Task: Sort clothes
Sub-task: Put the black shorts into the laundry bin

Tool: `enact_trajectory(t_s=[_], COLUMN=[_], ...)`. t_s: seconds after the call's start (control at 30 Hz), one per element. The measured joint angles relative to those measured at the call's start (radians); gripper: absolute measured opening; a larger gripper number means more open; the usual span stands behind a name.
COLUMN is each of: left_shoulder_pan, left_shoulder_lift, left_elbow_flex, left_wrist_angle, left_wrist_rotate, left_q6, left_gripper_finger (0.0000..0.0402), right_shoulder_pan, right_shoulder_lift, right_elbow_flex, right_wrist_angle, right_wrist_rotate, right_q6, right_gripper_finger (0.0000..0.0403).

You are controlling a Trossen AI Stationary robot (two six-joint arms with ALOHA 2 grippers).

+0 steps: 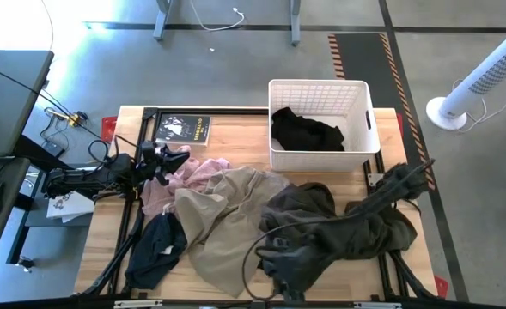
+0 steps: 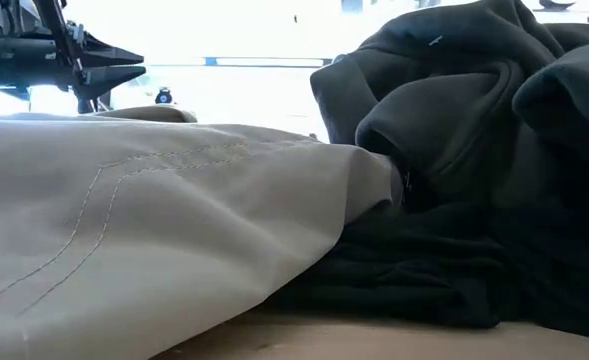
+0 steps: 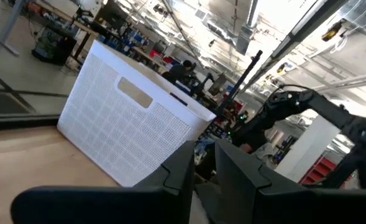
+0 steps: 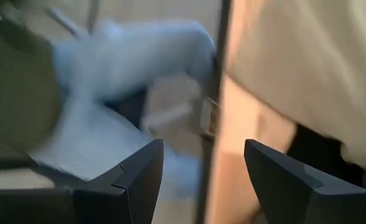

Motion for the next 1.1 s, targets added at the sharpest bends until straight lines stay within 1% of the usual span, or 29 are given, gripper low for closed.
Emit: enact_trajectory(t_s=[0.1, 0.2, 0.23, 0.3, 0.37, 0.4, 0.47, 0.57, 0.6, 0.73, 0.8, 0.97, 1.03, 1.1], left_shoulder_pan=[0.000, 0.000, 0.000, 0.000, 0.000, 0.000, 0.000, 0.000, 0.000, 0.000, 0.000, 0.000, 0.000, 0.000], left_shoulder_lift=[0.000, 0.000, 0.000, 0.000, 0.000, 0.000, 0.000, 0.000, 0.000, 0.000, 0.000, 0.000, 0.000, 0.000], left_elbow_flex=[0.000, 0.000, 0.000, 0.000, 0.000, 0.000, 0.000, 0.000, 0.000, 0.000, 0.000, 0.000, 0.000, 0.000], left_wrist_angle=[-0.016, -0.030, -0.034, -0.038, -0.043, -0.047, -0.053, -0.054, -0.054, -0.054, -0.055, -0.056, -0.061, -0.065], left_wrist_rotate=[0.017, 0.029, 0.037, 0.056, 0.081, 0.091, 0.101, 0.101, 0.101, 0.101, 0.101, 0.101, 0.104, 0.106], left_q6=[-0.026, -0.050, -0.061, -0.073, -0.086, -0.091, -0.097, -0.098, -0.098, -0.098, -0.097, -0.097, -0.098, -0.098], left_gripper_finger=[0.0062, 0.0062, 0.0062, 0.0062, 0.0062, 0.0062, 0.0062, 0.0062, 0.0062, 0.0062, 0.0062, 0.0062, 0.0062, 0.0062], right_shoulder_pan=[-0.018, -0.025, -0.025, -0.025, -0.027, -0.027, -0.027, -0.010, -0.003, 0.003, -0.012, -0.046, -0.049, -0.050], right_shoulder_lift=[0.092, 0.178, 0.202, 0.247, 0.282, 0.289, 0.282, 0.254, 0.237, 0.195, 0.199, 0.217, 0.228, 0.224], right_elbow_flex=[0.000, 0.000, 0.000, 0.001, 0.000, 0.000, 0.000, 0.000, 0.003, 0.017, 0.005, -0.091, -0.135, -0.175], right_wrist_angle=[-0.066, -0.112, -0.127, -0.185, -0.256, -0.277, -0.297, -0.278, -0.282, -0.295, -0.291, -0.138, -0.099, -0.053], right_wrist_rotate=[-0.043, -0.043, -0.025, 0.041, 0.106, 0.117, 0.103, 0.098, 0.119, 0.273, 0.312, 0.277, 0.292, 0.286], right_q6=[-0.066, -0.138, -0.154, -0.160, -0.111, -0.088, -0.067, -0.055, -0.046, -0.012, 0.011, -0.002, -0.002, -0.001], right_gripper_finger=[0.0222, 0.0222, 0.0222, 0.0222, 0.0222, 0.0222, 0.0222, 0.0222, 0.0222, 0.0222, 0.0222, 0.0222, 0.0221, 0.0213])
